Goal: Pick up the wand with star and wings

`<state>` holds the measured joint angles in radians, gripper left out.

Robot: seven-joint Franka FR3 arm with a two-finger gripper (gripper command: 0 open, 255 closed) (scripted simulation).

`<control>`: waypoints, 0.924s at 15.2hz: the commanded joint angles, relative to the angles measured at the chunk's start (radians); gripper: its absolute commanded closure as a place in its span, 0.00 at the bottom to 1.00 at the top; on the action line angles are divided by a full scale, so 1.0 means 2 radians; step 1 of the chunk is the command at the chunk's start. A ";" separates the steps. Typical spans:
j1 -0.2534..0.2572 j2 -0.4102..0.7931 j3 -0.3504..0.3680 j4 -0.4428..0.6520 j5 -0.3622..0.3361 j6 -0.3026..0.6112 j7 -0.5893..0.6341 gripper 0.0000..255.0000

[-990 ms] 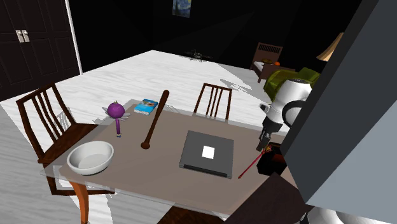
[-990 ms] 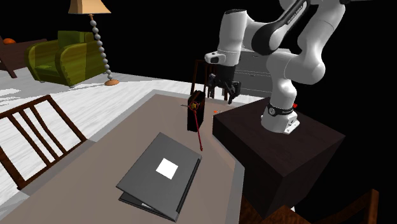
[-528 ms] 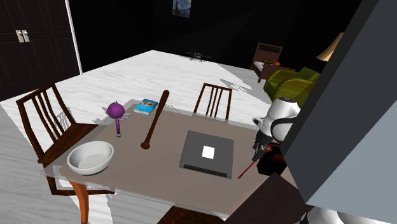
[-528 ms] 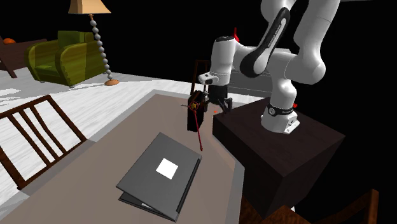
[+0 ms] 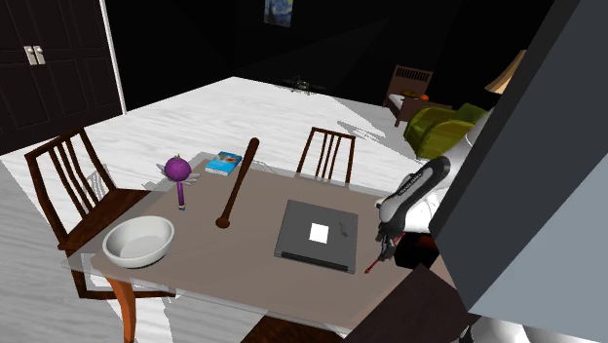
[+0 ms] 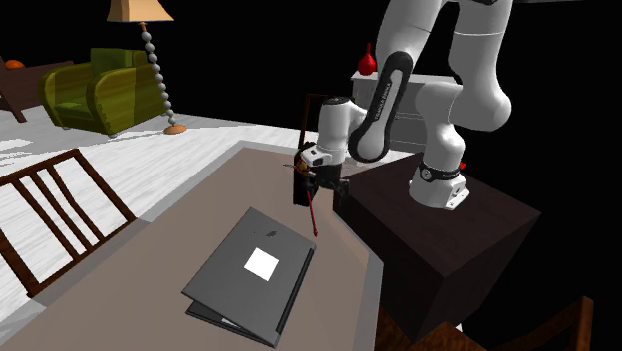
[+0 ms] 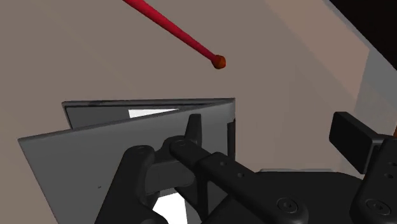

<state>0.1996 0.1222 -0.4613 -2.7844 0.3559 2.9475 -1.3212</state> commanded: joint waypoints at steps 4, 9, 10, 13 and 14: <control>-0.149 0.127 0.170 0.070 0.195 0.055 -0.221 0.00; -0.248 0.228 0.257 0.131 0.212 0.107 -0.299 0.00; -0.256 0.237 0.265 0.135 0.213 0.113 -0.303 0.00; -0.277 0.265 0.285 0.149 0.214 0.132 -0.311 0.00; -0.284 0.275 0.291 0.154 0.213 0.138 -0.313 0.00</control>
<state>-0.3506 0.6511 0.1074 -2.4877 0.7834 3.2109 -1.9394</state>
